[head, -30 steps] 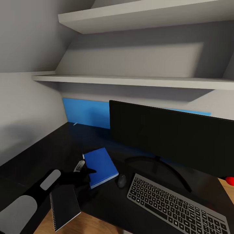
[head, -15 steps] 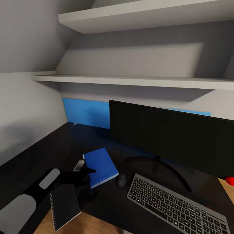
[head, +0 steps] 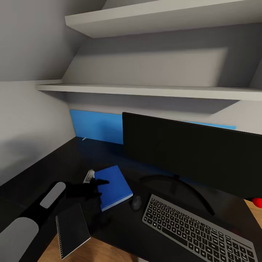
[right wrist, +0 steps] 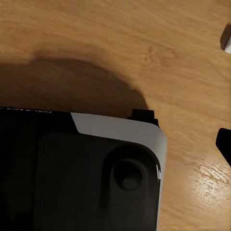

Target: In the bedroom, organize the workspace by keeping the computer under the desk, ensuring the monitor is on the desk, placing the keyboard on the desk next to the monitor, placing the mouse on the desk next to the keyboard, moving the folder from the swivel chair onto the desk next to the mouse, stacking the notebook on top of the folder with the pen on top of the notebook, and positioning the swivel chair next to the desk.

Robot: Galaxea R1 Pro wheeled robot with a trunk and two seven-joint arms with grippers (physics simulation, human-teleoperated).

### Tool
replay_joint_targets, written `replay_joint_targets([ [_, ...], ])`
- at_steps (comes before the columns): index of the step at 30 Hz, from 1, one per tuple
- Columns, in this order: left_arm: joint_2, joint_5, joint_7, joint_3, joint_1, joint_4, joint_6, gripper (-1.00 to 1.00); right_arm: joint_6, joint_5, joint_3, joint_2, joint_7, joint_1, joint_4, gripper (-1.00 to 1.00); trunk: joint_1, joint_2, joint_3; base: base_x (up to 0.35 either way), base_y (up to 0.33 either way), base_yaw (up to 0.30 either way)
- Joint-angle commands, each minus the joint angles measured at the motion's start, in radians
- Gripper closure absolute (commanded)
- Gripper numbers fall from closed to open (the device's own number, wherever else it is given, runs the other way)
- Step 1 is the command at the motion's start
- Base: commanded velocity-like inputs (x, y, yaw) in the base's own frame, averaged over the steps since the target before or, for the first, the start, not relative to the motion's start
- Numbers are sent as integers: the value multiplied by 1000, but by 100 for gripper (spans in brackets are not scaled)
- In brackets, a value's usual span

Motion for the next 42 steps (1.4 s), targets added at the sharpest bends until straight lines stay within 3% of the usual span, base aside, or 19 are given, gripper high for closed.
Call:
replay_joint_targets([
  [1, 1, -9, -10, 0, 0, -16, -1, -100, 2, -9, 9, -2, -1, 0, -3, -100, 0, -1, -1, 0, 0, 0],
  [11, 2, -13, -5, 4, 6, -78, -18, -100, -56, -5, 17, -3, 0, 0, 5, -100, 0, -1, -1, -2, -1, 0],
  [16, 1, -11, -9, 3, 16, -113, -75, -100, -94, -9, 12, -1, -1, 0, 66, -100, 0, -1, -1, -140, -68, 0],
  [21, 0, -12, -6, 3, 37, -159, -90, -100, -104, -13, 8, 0, -1, 0, 82, -100, 0, -1, -1, -278, -140, 0],
  [24, 0, -14, -2, 23, 89, -234, -124, -100, -104, -16, 5, 0, -1, -6, 87, -100, 0, -1, -1, -306, -152, 0],
  [25, -1, -19, 8, 53, 125, -279, -142, -100, -104, -17, 4, 0, -2, -8, 88, -100, 0, -1, -1, -311, -149, 0],
  [30, -6, -22, 34, 88, 154, -322, -158, -100, -107, -18, 4, 1, -3, -9, 89, -100, 0, -1, -1, -313, -147, 0],
  [31, -9, -23, 50, 106, 170, -346, -191, -100, -109, -17, 5, 1, -3, -10, 89, -100, 0, -1, -1, -268, -113, 0],
  [37, -12, -21, 52, 113, 212, -366, -296, -100, -110, -16, 5, 1, -3, -10, 89, -100, 0, -1, -1, -84, -34, 29],
  [38, -13, -15, 53, 114, 293, -444, -433, -100, -110, -16, 5, 0, -3, -10, 89, -100, 0, -1, -1, -8, -3, 216],
  [39, -13, -13, 56, 114, 330, -490, -492, -100, -110, -16, 5, 0, -3, -10, 89, -100, 0, -1, -1, -5, -2, 239],
  [42, -13, -10, 64, 115, 393, -552, -569, -100, -110, -15, 5, 0, -3, -10, 90, -100, 0, -1, -1, -3, -1, 254],
])
